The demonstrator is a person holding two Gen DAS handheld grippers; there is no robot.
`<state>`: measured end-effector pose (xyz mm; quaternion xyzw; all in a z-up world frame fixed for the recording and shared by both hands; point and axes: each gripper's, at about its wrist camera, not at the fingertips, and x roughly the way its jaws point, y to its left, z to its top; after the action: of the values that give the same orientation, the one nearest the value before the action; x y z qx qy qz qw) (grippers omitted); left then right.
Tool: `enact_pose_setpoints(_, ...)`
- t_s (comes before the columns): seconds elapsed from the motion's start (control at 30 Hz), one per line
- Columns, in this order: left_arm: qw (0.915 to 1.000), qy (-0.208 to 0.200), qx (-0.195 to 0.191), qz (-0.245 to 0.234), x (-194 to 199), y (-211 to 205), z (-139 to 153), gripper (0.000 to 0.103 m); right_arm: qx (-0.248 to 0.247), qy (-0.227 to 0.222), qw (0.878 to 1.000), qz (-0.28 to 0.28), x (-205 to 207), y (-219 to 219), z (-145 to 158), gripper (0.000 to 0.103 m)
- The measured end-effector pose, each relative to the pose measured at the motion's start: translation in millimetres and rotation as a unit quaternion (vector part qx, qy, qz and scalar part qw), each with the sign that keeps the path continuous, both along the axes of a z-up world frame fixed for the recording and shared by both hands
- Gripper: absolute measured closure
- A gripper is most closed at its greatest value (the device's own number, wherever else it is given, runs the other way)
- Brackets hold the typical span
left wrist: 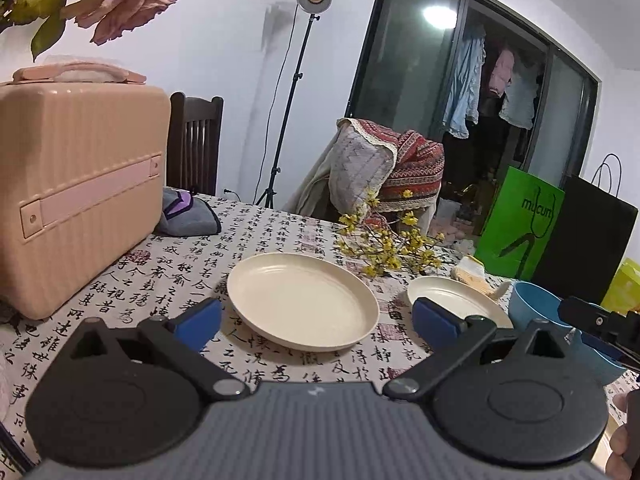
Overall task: Organize plates and bowls
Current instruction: 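Move both open tools back toward the remaining cream plates, then lower both open tools onto the rim of a cream plate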
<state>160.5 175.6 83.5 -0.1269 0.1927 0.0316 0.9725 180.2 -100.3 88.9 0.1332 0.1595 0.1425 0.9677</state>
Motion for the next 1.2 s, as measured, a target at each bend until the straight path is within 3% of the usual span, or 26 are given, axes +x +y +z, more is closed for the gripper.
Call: enact_pose_setpoints(1.2,0.9982,0.034,-0.018,0.045,60.5,56.0,1.4,0.0,-0.005,0.041,0.999,0.016,70.6,67.3,-3.8,0.0)
